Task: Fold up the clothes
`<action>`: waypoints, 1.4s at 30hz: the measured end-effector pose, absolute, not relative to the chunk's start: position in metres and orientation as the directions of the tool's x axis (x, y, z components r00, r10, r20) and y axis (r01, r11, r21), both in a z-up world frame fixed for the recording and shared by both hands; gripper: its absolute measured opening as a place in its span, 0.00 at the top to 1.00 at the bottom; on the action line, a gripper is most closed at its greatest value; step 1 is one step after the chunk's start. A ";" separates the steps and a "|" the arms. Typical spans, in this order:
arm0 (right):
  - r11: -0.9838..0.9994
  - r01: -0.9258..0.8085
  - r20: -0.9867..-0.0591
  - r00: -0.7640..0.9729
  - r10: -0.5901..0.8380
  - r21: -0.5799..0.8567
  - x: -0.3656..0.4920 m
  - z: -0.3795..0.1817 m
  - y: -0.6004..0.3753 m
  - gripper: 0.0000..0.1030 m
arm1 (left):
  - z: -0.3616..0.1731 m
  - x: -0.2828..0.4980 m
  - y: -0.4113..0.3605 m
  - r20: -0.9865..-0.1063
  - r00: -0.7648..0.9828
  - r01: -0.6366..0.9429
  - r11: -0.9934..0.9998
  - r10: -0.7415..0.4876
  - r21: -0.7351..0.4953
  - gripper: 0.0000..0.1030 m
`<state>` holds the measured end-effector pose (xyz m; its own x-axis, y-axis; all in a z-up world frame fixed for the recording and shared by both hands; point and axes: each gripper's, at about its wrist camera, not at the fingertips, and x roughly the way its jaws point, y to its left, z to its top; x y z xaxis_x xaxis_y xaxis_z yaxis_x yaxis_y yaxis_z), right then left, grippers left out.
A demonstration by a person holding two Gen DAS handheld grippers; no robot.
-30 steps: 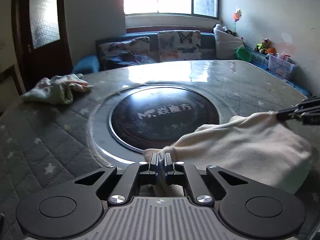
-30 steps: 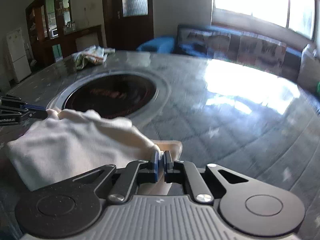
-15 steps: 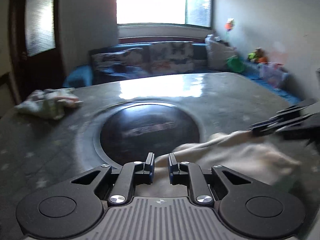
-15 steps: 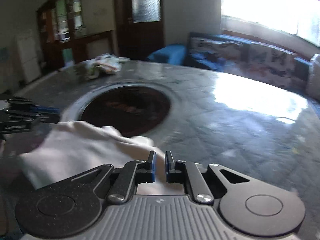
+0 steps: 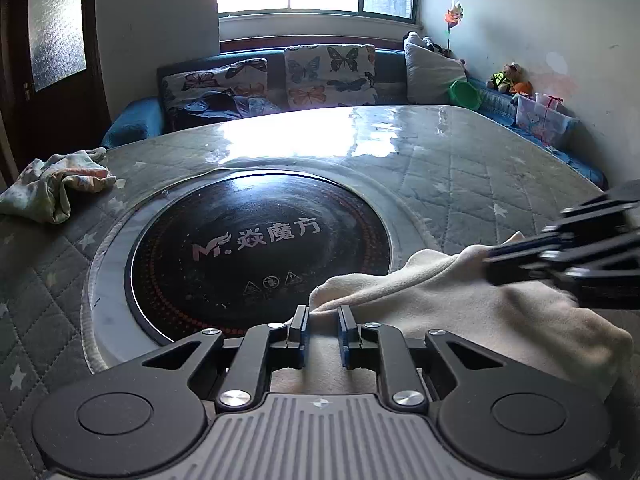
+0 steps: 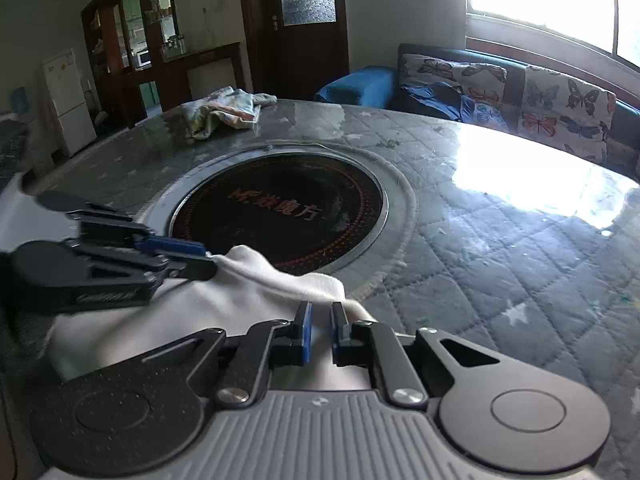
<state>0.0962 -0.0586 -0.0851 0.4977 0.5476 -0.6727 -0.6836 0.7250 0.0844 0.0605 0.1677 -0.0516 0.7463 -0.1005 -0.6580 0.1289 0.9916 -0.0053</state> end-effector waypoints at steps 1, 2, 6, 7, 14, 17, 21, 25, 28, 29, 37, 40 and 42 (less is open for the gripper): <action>0.710 -0.700 -0.668 0.492 0.559 0.079 0.087 -0.081 -0.063 0.92 | -0.052 0.060 0.167 -0.656 0.748 0.130 0.992 -0.098 0.000 0.83; 0.697 -0.713 -0.667 0.485 0.565 0.072 0.078 -0.078 -0.068 0.92 | -0.053 0.060 0.167 -0.655 0.750 0.129 0.992 -0.095 0.005 0.83; 0.676 -0.734 -0.686 0.465 0.560 0.054 0.049 -0.079 -0.087 0.92 | -0.053 0.060 0.165 -0.654 0.752 0.125 0.992 -0.086 0.013 0.83; 0.683 -0.729 -0.695 0.469 0.544 0.043 0.046 -0.083 -0.092 0.92 | -0.052 0.060 0.164 -0.654 0.752 0.124 0.992 -0.083 0.016 0.83; 0.717 -0.695 -0.653 0.519 0.552 0.053 0.027 -0.068 -0.119 0.92 | -0.026 0.022 0.150 -0.605 0.785 0.178 0.984 -0.133 0.015 0.78; 0.690 -0.722 -0.650 0.501 0.571 0.049 0.015 -0.066 -0.119 0.92 | -0.018 -0.004 0.134 -0.582 0.788 0.252 0.968 -0.201 0.006 0.78; 0.691 -0.721 -0.690 0.472 0.548 0.056 0.014 -0.087 -0.114 0.92 | -0.026 -0.026 0.110 -0.591 0.757 0.331 0.943 -0.279 -0.021 0.78; 0.692 -0.719 -0.679 0.476 0.559 0.065 0.013 -0.086 -0.118 0.92 | -0.041 -0.033 0.097 -0.617 0.732 0.356 0.934 -0.289 -0.015 0.78; 0.669 -0.742 -0.660 0.482 0.577 0.044 0.010 -0.075 -0.110 0.90 | -0.048 -0.033 0.096 -0.624 0.726 0.354 0.935 -0.291 -0.024 0.78; 0.660 -0.750 -0.652 0.482 0.585 0.038 0.010 -0.073 -0.106 0.90 | -0.048 -0.032 0.097 -0.623 0.726 0.347 0.937 -0.290 -0.032 0.78; 0.611 -0.790 -0.668 0.425 0.610 0.056 0.017 -0.089 -0.079 0.85 | -0.050 -0.043 0.135 -0.621 0.755 0.223 0.973 -0.209 -0.056 0.78; 0.610 -0.790 -0.671 0.419 0.612 0.064 0.018 -0.090 -0.079 0.84 | -0.053 -0.046 0.151 -0.634 0.749 0.185 0.980 -0.191 -0.077 0.76; 0.611 -0.789 -0.662 0.424 0.617 0.065 0.018 -0.085 -0.079 0.80 | -0.046 -0.049 0.156 -0.621 0.760 0.179 0.980 -0.191 -0.082 0.75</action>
<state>0.0183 -0.0794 -0.0851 0.4245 0.6173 -0.6624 -0.7886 0.6115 0.0646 -0.0488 0.1559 -0.0459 0.7598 -0.1912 -0.6214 0.1794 0.9803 -0.0822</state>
